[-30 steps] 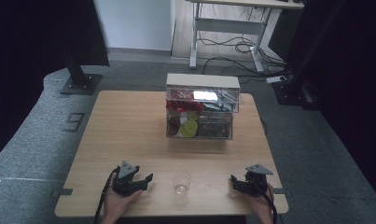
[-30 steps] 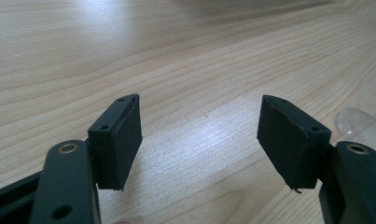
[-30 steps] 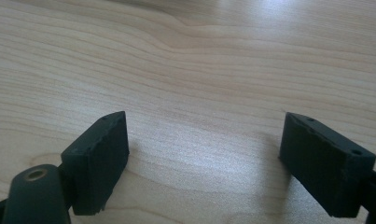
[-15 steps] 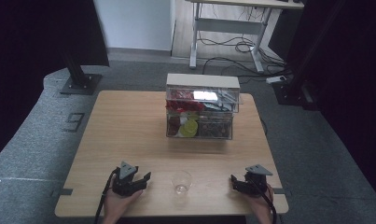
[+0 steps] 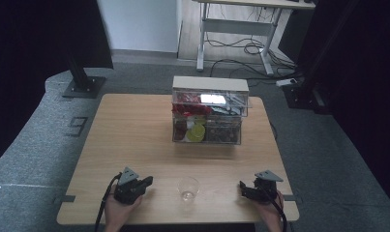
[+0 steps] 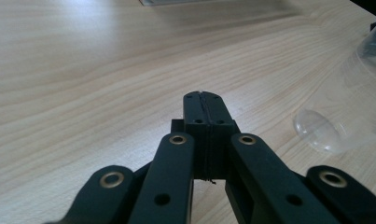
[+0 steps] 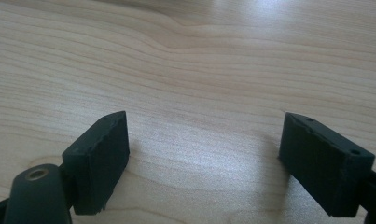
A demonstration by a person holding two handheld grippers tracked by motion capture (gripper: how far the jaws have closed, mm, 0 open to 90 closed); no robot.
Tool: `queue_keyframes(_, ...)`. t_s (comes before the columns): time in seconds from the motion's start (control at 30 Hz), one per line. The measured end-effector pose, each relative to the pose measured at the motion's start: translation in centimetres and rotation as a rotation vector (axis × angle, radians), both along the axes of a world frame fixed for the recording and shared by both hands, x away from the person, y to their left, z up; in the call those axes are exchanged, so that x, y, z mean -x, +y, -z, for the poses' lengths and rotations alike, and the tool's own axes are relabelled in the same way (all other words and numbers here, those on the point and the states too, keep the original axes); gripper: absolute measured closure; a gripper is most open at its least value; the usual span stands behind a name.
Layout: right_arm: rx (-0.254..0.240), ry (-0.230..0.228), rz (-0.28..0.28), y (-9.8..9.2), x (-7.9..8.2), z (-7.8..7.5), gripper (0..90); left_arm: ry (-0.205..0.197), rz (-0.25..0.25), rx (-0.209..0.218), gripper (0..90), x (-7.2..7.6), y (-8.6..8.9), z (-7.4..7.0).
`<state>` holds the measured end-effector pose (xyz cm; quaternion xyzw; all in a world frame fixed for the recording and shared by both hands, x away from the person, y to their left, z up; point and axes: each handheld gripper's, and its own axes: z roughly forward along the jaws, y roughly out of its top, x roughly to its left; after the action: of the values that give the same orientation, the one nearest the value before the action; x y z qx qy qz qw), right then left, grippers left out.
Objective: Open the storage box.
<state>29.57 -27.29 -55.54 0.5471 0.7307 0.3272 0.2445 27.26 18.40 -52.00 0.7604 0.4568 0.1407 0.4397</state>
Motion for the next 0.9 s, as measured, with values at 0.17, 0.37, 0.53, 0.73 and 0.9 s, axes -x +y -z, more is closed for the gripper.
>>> queue_keyframes(0.17, -0.004, 0.0, 0.002, 0.0, 0.0, 0.0, 17.4, -0.003, 0.022, -0.003, 90.0, 0.0, -0.3, -0.2)
queue_keyframes(0.37, 0.004, -0.006, 0.005, 0.2, 0.0, 0.0, 18.3, 0.03, 0.057, 0.061, 89.9, -0.3, -1.0, -0.9)
queue_keyframes(0.53, 0.001, -0.008, 0.012, 0.2, 0.2, 0.0, 19.7, 0.034, 0.106, 0.1, 90.0, -0.8, -2.1, -2.0)
queue_keyframes(0.73, -0.004, -0.007, 0.009, 0.2, 0.4, 0.0, 20.1, 0.012, 0.091, 0.081, 89.8, -1.7, -3.3, -2.4)
queue_keyframes(0.9, 0.015, -0.02, 0.007, 0.4, 0.7, 0.0, 21.3, 0.01, 0.1, 0.07, 89.9, -2.2, -3.6, -2.5)
